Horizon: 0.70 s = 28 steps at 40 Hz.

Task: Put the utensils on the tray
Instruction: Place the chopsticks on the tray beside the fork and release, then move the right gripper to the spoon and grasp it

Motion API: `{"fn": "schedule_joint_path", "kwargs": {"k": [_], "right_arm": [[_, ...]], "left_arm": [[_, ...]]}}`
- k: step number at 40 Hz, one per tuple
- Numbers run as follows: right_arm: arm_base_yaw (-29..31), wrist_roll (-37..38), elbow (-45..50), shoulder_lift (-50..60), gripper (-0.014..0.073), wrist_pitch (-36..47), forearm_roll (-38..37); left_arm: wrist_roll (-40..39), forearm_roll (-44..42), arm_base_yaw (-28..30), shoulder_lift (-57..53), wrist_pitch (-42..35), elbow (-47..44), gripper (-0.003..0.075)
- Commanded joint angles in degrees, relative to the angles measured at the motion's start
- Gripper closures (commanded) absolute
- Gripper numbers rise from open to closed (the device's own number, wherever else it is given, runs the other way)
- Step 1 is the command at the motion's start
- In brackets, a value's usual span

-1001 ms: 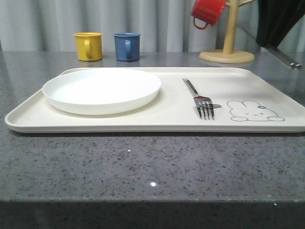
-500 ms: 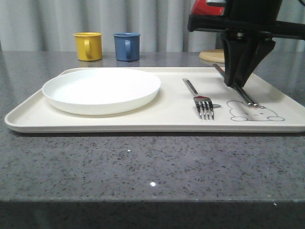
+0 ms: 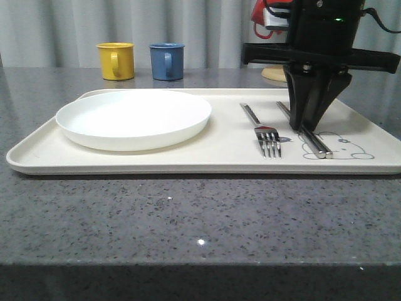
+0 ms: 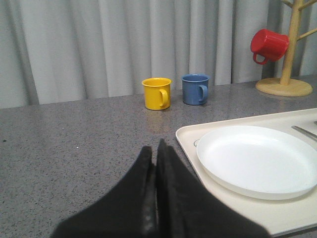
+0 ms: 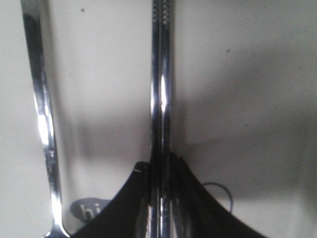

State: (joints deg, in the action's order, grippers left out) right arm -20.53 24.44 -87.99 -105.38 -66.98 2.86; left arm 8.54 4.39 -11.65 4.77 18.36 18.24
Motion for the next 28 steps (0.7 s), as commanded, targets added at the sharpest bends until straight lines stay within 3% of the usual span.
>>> {"fn": "schedule_joint_path", "kwargs": {"k": [1,6,16,28], "right_arm": [[0.0,0.1,-1.8,2.5,0.0421,0.5,0.0],[0.0,0.1,-2.6,2.7,0.0333,-1.2,-0.2],[3.1,-4.9,-9.5,5.9,0.0325,-8.2,-5.5],[18.6,-18.3,-10.0,11.7,0.0325,-9.6,-5.5]], "left_arm": [[-0.5,0.7,0.1,0.7,-4.5,1.5,0.0738],[-0.5,0.7,0.1,0.7,-4.5,1.5,0.0738],[-0.5,0.7,0.1,0.7,-4.5,1.5,0.0738],[-0.5,0.7,0.1,0.7,-4.5,1.5,0.0738]]}}
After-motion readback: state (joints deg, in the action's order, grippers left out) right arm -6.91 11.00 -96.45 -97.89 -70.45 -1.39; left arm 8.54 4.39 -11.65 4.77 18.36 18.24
